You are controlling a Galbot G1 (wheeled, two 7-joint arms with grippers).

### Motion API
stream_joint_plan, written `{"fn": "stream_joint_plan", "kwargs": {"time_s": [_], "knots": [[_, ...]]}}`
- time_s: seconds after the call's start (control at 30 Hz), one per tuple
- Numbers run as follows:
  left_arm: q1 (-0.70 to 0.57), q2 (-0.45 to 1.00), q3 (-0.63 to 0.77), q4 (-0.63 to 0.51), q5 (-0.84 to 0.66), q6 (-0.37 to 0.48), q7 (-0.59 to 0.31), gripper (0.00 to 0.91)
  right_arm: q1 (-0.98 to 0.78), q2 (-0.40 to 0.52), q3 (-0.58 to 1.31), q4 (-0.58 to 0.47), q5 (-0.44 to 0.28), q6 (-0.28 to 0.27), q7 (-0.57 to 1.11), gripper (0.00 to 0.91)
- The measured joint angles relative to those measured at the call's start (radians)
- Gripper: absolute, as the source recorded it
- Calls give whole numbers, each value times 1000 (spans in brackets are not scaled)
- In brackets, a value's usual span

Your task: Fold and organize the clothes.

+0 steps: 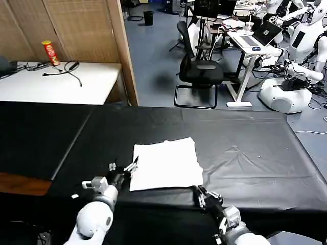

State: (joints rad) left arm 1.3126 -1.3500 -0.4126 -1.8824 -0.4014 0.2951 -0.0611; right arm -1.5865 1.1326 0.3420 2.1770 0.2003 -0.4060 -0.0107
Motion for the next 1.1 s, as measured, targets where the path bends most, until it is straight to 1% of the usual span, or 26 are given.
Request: {"fn": "stream_joint_plan", "kwargs": {"time_s": [0.23, 0.4, 0.43, 0.47, 0.5, 0.57, 0.6, 0.63, 0.77, 0.97, 1.1], "knots": [[14, -25, 1, 6, -28, -18, -10, 878, -28, 15, 36, 65, 43, 11, 25, 878], [28, -51, 6, 19, -31, -34, -13, 878, -21, 21, 50, 103, 54, 25, 28, 878], [27, -55, 9, 23, -29, -37, -13, 809, -20, 21, 51, 105, 54, 27, 28, 878], [25, -56, 12, 27, -29, -39, -14, 761, -19, 21, 52, 107, 54, 30, 28, 878], [22, -57, 13, 33, -30, -40, -14, 673, -19, 22, 53, 109, 54, 32, 29, 878], [19, -61, 12, 41, -38, -43, -16, 527, -18, 22, 56, 113, 55, 35, 29, 878], [19, -61, 12, 43, -46, -45, -17, 254, -17, 21, 58, 113, 55, 37, 29, 878], [20, -61, 12, 44, -52, -46, -18, 146, -16, 21, 59, 113, 56, 38, 29, 878], [26, -70, 12, 48, -71, -48, -18, 0, -6, 22, 60, 113, 56, 40, 29, 878], [20, -81, 14, 54, -127, -19, -23, 0, 1, 24, 62, 108, 55, 43, 29, 878], [5, -75, 8, 56, -99, -11, -16, 0, -1, 27, 72, 104, 55, 46, 29, 878]]}}
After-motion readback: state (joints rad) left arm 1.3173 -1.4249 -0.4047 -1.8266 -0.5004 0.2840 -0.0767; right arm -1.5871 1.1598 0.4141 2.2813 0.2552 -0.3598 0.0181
